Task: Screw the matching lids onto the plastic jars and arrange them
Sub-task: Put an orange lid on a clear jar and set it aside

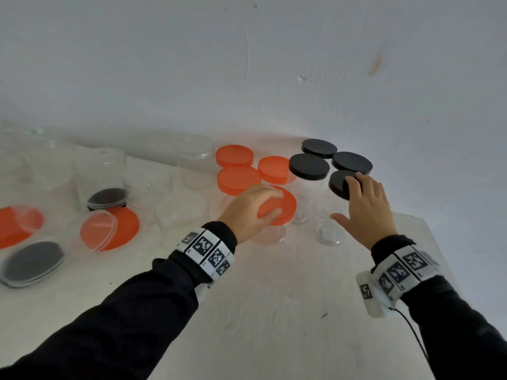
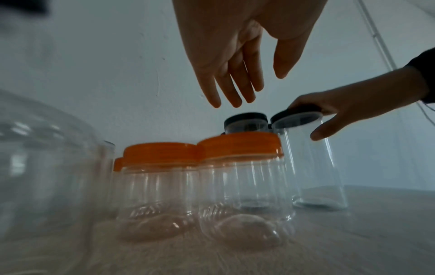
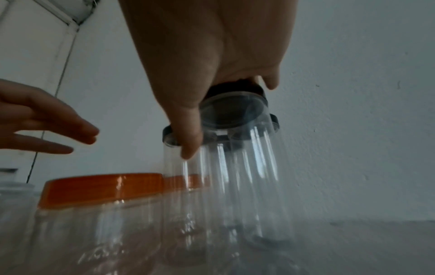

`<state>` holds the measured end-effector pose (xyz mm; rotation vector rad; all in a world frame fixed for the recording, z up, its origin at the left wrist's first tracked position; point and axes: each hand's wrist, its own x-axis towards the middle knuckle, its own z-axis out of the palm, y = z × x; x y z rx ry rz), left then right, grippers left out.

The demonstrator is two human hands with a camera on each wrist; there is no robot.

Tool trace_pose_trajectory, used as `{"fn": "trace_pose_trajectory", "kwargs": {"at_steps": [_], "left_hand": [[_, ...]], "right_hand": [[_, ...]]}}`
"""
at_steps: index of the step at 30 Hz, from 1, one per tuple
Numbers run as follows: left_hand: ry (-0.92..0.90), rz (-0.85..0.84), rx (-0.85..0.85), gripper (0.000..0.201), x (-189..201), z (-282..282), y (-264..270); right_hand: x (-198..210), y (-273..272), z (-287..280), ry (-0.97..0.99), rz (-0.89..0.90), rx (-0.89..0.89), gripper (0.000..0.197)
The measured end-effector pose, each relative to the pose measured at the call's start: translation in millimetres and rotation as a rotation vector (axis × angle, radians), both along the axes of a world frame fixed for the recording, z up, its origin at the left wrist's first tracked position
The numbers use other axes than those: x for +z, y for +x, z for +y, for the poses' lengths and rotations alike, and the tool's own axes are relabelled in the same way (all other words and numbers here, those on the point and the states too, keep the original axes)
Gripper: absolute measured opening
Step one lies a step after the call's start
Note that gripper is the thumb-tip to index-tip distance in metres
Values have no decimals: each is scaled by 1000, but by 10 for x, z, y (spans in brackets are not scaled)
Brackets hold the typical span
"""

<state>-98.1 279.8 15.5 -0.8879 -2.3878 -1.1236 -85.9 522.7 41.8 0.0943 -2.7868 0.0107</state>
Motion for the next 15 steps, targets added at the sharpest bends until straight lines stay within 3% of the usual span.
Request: {"fn": "trace_pose_trajectory", "kwargs": {"at_steps": [4,8,11,15], "left_hand": [[59,50,-10,34,82,-403,233],[55,43,50,29,113,-987,446],[15,-17,126,29,64,-1505,544],[-144,-147,252,24,-31,-2197,575]], "right_hand": [[130,28,-209,-36,122,50,69],[265,140,-749,-189,335,285,52],[270,243,-1285,-294,235,465,45],[191,301,-1935,-234,-49,572,49]]}}
